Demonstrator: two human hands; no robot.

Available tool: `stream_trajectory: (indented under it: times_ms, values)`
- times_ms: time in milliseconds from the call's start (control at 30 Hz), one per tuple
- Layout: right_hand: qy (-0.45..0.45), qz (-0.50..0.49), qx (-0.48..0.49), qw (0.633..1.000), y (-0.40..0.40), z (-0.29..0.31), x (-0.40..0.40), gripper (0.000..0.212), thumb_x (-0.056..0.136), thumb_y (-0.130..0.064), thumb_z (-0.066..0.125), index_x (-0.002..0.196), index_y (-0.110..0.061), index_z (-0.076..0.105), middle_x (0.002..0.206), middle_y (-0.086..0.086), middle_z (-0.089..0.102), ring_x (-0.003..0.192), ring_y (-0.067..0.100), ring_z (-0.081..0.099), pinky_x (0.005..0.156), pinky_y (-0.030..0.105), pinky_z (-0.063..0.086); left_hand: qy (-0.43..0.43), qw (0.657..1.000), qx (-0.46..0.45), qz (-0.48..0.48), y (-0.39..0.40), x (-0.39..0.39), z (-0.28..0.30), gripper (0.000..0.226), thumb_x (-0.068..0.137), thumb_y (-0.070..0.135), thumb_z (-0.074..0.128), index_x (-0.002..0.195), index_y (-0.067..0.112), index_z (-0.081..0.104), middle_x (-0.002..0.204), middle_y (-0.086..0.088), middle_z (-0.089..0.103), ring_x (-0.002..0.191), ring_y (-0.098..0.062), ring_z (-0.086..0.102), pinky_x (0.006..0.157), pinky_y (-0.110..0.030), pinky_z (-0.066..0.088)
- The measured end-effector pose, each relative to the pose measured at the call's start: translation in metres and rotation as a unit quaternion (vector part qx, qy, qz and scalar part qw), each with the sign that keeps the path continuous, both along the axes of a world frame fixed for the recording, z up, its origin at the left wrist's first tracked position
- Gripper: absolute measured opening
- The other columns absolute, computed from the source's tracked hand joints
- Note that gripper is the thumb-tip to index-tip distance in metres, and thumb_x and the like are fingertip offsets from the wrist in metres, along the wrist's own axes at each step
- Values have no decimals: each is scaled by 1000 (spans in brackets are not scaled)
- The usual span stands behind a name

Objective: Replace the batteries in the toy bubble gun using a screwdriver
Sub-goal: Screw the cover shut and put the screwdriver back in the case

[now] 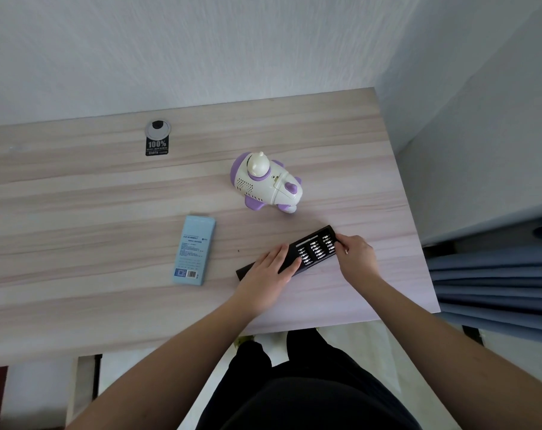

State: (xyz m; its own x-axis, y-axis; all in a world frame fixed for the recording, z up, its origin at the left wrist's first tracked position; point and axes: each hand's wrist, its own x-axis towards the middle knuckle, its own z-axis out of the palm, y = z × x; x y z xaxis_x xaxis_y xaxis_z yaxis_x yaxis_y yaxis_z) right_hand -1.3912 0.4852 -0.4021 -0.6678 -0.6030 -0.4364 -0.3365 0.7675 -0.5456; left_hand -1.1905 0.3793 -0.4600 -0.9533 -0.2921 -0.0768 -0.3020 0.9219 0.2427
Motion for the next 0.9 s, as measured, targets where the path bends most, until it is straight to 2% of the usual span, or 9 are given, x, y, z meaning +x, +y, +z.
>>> stream_trajectory:
  times_ms: [133, 267, 400, 633, 800, 900]
  values:
    - [-21, -7, 1, 1000, 2, 1, -3, 38, 97, -14, 37, 123, -25, 64, 97, 1, 54, 85, 19, 50, 67, 25, 35, 13, 1000, 3, -10, 0, -10, 1, 62, 83, 16, 72, 139, 17, 46, 145, -25, 42, 131, -36, 46, 102, -43, 44]
    - [-54, -25, 8, 998, 4, 4, -8, 47, 94, -9, 34, 126, -29, 61, 111, 0, 59, 89, 17, 52, 59, 21, 38, 14, 1000, 18, -13, 1, -19, -1, 70, 80, 12, 73, 141, 17, 38, 146, -25, 40, 132, -36, 45, 105, -45, 43]
    - [-77, -36, 7, 996, 6, 7, -13, 49, 94, -7, 33, 127, -29, 61, 119, 0, 60, 98, 19, 55, 72, 26, 43, 11, 999, 20, -23, -1, -28, -3, 71, 81, 10, 73, 142, 17, 38, 147, -25, 39, 134, -36, 43, 106, -45, 42]
    - [-104, -17, 8, 994, 7, 10, -19, 52, 94, -6, 31, 123, -34, 63, 114, -1, 59, 95, 21, 56, 70, 28, 44, 14, 999, 13, -35, 5, -52, -1, 69, 79, 6, 72, 141, 15, 42, 145, -26, 40, 133, -38, 44, 108, -46, 40]
    - [-124, -26, 4, 992, 11, 13, -25, 47, 94, -7, 35, 120, -33, 65, 114, -4, 62, 101, 19, 56, 80, 26, 44, 14, 998, 8, -68, 2, -66, 2, 68, 80, 5, 70, 142, 12, 42, 145, -29, 39, 132, -41, 43, 109, -48, 36]
    - [-115, -17, -2, 993, 14, 17, -24, 47, 93, -5, 36, 118, -31, 66, 106, -6, 63, 95, 17, 56, 78, 27, 45, 8, 995, -12, -96, 0, -66, 5, 67, 76, 3, 73, 138, 7, 48, 144, -27, 42, 132, -41, 45, 107, -51, 38]
